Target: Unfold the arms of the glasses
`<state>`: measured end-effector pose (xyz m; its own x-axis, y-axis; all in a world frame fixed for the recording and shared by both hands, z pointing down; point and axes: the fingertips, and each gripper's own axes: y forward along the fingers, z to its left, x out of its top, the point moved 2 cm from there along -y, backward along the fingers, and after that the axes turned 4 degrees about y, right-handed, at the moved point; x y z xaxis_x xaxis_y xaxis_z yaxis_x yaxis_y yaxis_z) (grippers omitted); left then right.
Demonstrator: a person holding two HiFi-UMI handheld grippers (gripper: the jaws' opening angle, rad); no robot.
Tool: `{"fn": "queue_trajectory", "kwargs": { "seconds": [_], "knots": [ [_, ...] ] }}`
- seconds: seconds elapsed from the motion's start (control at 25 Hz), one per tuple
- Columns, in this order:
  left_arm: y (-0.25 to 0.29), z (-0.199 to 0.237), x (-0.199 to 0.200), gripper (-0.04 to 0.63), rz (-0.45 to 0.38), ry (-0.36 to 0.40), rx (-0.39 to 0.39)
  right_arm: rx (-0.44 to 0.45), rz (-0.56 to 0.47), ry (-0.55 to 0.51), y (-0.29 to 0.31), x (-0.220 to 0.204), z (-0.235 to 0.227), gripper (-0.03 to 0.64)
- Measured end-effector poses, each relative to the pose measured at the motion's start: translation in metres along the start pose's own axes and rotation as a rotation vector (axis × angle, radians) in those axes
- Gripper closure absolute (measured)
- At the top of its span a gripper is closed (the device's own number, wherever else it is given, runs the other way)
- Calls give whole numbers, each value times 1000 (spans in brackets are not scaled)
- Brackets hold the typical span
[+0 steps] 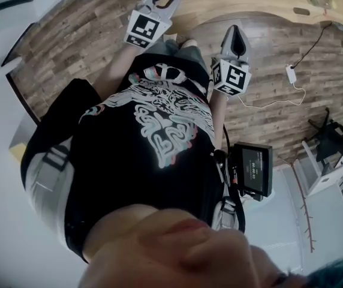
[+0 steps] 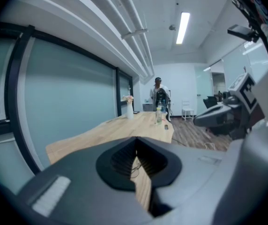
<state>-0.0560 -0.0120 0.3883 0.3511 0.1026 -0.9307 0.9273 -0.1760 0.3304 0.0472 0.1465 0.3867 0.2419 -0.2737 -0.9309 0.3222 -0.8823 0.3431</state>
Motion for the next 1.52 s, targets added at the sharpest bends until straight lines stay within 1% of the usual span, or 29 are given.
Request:
{"fn": "queue_trajectory", "kwargs": {
  "seconds": [0.12, 0.28, 0.48, 0.68, 0.84, 1.0, 1.08, 1.16, 1.24, 1.36, 1.44, 1.52],
  "knots": [
    [12, 3, -1, 606, 5, -7, 6, 5, -9, -3, 13, 6, -10, 617],
    [29, 11, 2, 606, 7, -16, 42, 13, -18, 0, 32, 16, -27, 617],
    [56, 20, 9, 606, 10, -14, 31, 60, -3, 11, 66, 23, -36, 617],
    [113, 35, -2, 606, 49, -25, 66, 85, 7, 7, 117, 30, -71, 617],
    [109, 34, -2, 606, 55, -17, 89, 77, 7, 17, 114, 27, -72, 617],
    [114, 27, -3, 606, 64, -18, 73, 94, 32, 18, 118, 15, -69, 617],
    [116, 22, -2, 606, 68, -9, 64, 92, 39, 3, 117, 12, -70, 617],
    [113, 15, -1, 606, 80, 1, 63, 82, 43, -34, 112, 10, -68, 617],
    [111, 13, -9, 606, 114, 4, 70, 82, 51, -58, 113, 8, -65, 617],
    [113, 12, -31, 606, 181, -5, 78, 98, 64, -78, 124, 0, -61, 617],
    [123, 9, -48, 606, 210, -1, 67, 121, 89, -114, 137, -16, -61, 617],
    [146, 6, -69, 606, 240, -1, 51, 156, 125, -156, 159, -39, -65, 617]
  ]
}}
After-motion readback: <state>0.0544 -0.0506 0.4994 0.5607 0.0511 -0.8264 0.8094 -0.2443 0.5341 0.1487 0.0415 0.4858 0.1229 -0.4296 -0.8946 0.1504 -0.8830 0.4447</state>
